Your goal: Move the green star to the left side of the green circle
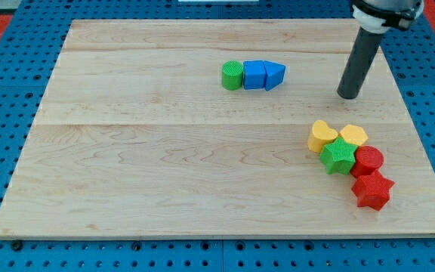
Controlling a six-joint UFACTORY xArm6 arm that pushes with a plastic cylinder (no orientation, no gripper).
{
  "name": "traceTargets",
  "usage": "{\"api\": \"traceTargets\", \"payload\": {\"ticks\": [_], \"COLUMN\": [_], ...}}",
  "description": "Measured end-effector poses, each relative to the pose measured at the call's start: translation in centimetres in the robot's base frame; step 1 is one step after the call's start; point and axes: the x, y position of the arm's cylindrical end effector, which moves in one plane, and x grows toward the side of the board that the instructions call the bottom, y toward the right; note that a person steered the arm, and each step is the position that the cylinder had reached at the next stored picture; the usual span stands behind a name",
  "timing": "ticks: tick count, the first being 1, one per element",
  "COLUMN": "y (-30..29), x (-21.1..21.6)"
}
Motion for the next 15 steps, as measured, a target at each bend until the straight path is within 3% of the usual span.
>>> {"api": "traceTargets", "payload": {"ticks": [4,6,8,10,14,15], "y": [0.3,3.3,11.7,1.9,-14.1,-14.5], "x": [0.0,1.1,9.5,12.0,11.4,14.8]}}
